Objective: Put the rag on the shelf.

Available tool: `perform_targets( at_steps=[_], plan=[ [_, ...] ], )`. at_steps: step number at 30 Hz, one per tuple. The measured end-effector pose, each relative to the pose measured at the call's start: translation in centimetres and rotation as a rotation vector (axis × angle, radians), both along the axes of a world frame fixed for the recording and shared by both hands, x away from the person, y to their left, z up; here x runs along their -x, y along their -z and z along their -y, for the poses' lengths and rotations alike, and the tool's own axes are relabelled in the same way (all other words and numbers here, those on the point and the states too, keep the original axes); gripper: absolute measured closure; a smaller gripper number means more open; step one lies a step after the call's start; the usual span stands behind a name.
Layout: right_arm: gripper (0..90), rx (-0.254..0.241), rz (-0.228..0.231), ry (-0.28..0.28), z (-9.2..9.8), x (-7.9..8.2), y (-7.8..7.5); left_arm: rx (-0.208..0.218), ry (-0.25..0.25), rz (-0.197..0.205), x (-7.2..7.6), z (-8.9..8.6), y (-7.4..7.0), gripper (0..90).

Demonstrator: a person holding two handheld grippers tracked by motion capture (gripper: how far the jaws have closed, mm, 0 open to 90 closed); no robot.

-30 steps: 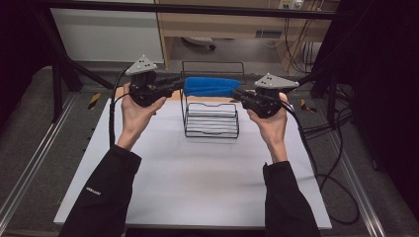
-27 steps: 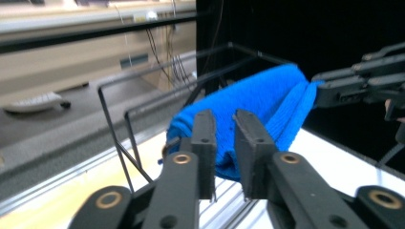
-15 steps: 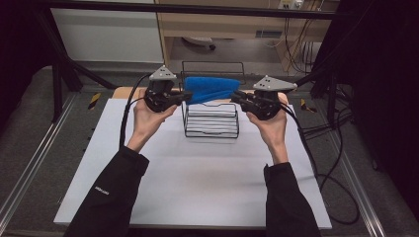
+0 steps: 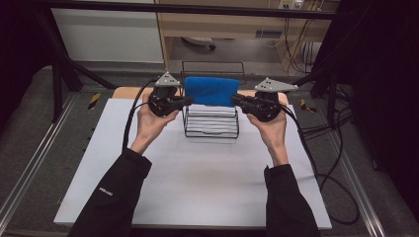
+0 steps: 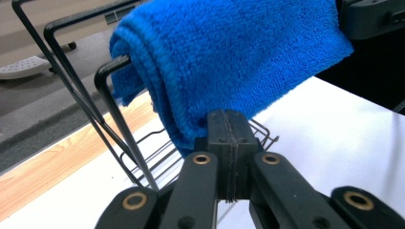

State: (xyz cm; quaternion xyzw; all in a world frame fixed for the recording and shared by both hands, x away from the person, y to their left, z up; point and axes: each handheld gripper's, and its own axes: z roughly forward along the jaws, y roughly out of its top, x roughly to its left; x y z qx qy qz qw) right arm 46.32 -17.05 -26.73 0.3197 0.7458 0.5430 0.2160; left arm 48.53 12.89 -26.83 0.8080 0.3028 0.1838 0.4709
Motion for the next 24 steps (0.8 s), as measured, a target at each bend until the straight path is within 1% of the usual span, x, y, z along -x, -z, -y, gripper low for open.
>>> perform_targets(
  at_steps=[2,4,6,8,11,14,16,18,20,24],
  plan=[
    [87.6,0.011,-0.012,0.022,0.1,-0.2,0.6,-0.002,-0.003,-0.001,-0.1,0.0,0.3,89.8],
    [88.1,0.014,-0.023,0.040,0.2,-0.5,1.2,-0.001,-0.005,-0.002,-0.2,-0.1,0.5,89.9],
    [88.0,0.028,-0.030,0.059,0.3,-0.7,1.7,0.004,-0.004,-0.002,-0.2,-0.1,0.7,89.8],
    [87.3,0.026,-0.032,0.064,0.3,-0.9,2.1,0.003,-0.002,-0.002,-0.2,-0.1,0.8,89.8],
    [84.5,0.017,-0.025,0.066,0.5,-0.7,2.2,0.004,-0.001,0.001,0.0,-0.2,0.9,89.6],
    [79.5,0.005,-0.009,0.060,0.8,-0.3,1.9,0.011,0.002,-0.003,0.3,-0.6,0.8,86.5],
    [73.7,-0.013,-0.006,0.057,1.1,0.1,1.6,0.020,-0.001,0.002,0.7,-0.9,0.9,84.3],
    [68.3,-0.025,-0.010,0.060,1.4,0.6,1.5,0.021,-0.004,-0.002,1.0,-1.4,1.0,80.6],
    [64.2,-0.035,-0.019,0.052,1.7,1.0,1.4,0.011,-0.005,-0.007,1.4,-1.8,1.3,76.9],
    [50.6,-0.049,-0.028,0.053,2.3,1.9,1.6,-0.013,-0.014,-0.027,2.1,-2.8,2.2,67.0]
  ],
)
